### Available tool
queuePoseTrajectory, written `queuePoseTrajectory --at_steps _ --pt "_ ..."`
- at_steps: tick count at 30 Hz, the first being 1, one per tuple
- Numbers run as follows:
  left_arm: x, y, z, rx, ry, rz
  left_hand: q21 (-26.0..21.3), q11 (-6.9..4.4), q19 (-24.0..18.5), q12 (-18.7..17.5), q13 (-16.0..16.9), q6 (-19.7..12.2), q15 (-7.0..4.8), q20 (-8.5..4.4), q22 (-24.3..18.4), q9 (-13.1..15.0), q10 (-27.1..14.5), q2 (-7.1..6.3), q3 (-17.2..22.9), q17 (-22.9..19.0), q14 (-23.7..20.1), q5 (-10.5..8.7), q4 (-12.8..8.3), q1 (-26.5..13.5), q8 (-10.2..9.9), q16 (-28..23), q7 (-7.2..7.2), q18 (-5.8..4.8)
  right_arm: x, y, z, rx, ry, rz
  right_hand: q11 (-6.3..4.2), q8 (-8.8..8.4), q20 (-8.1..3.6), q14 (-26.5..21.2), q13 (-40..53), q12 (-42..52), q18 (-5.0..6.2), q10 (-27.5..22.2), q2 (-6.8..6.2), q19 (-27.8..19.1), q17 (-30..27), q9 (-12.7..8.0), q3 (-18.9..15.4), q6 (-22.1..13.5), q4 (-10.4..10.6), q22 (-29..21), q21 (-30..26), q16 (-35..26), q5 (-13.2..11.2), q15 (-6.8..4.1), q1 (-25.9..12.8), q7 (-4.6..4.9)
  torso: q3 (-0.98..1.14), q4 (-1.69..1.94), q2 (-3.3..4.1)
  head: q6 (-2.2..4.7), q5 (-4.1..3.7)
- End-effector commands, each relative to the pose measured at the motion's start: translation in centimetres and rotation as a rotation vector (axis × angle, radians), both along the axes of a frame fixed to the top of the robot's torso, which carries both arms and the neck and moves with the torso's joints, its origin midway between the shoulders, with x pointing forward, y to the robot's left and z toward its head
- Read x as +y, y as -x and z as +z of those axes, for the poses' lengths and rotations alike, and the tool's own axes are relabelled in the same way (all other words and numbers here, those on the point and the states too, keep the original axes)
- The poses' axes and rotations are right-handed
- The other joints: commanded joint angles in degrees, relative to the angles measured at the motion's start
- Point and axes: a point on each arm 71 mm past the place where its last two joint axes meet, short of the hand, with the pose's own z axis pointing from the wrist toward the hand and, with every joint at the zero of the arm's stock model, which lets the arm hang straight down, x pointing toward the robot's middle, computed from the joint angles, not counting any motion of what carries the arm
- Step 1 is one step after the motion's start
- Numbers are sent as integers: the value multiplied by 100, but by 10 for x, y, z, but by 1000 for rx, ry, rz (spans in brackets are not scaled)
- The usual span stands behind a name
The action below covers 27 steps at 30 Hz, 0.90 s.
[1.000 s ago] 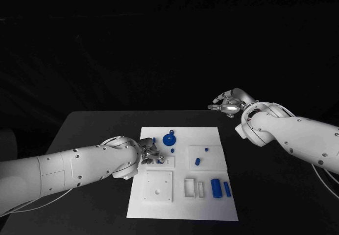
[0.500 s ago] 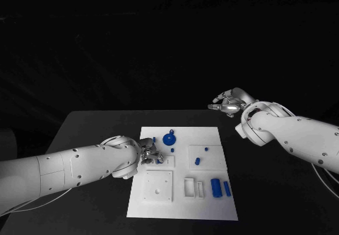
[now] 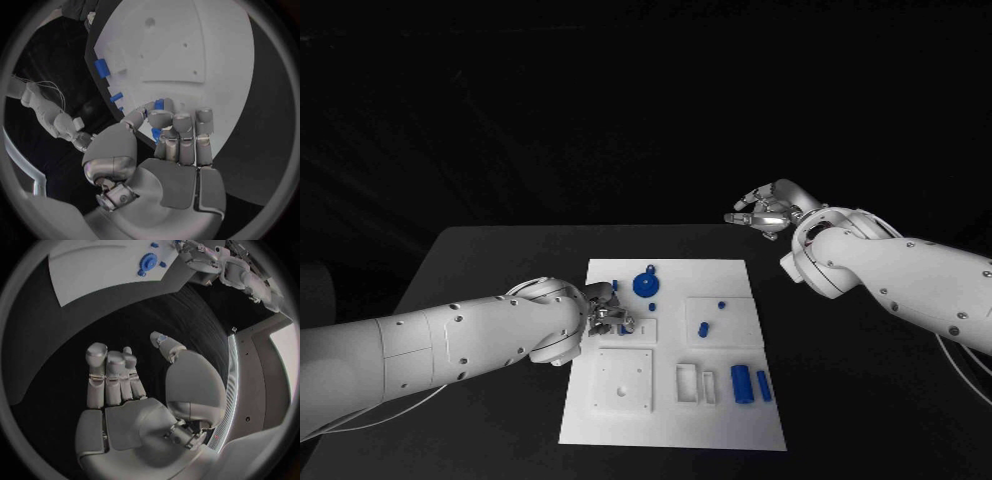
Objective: Assemble the parts on the task board
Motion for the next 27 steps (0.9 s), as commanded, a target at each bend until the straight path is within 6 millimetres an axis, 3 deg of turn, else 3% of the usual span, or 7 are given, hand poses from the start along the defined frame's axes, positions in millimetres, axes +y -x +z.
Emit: queuePoseTrajectory --at_steps 1,7,27 --pt "-5 3 -4 28 -3 -23 -33 -300 57 38 -18 1032 -207 -832 7 -12 -294 66 102 -18 100 -60 -72 -19 29 32 -686 33 1 0 0 3 6 10 1 27 6 -41 -7 24 579 -50 3 32 -5 5 5 -36 33 64 -38 -10 32 9 40 88 3 -7 0 -2 6" --pt "-6 3 -4 35 -2 -26 -63 -294 75 81 -48 1037 -218 -828 6 -25 -292 61 93 -57 99 -660 64 -91 67 50 -683 35 1 0 0 4 6 11 1 27 6 -41 -9 25 579 -51 4 32 -5 5 5 -36 33 65 -39 -10 35 9 43 88 6 -7 1 -7 1" --pt "-11 3 -6 60 -13 -51 -70 -302 84 123 -55 1065 -222 -828 15 -30 -285 53 101 -69 110 -723 132 -113 103 78 -692 38 2 -1 -1 6 7 13 1 28 5 -43 -16 30 579 -54 6 31 -6 5 3 -37 30 66 -41 -11 43 9 55 88 7 -6 -2 -16 1"
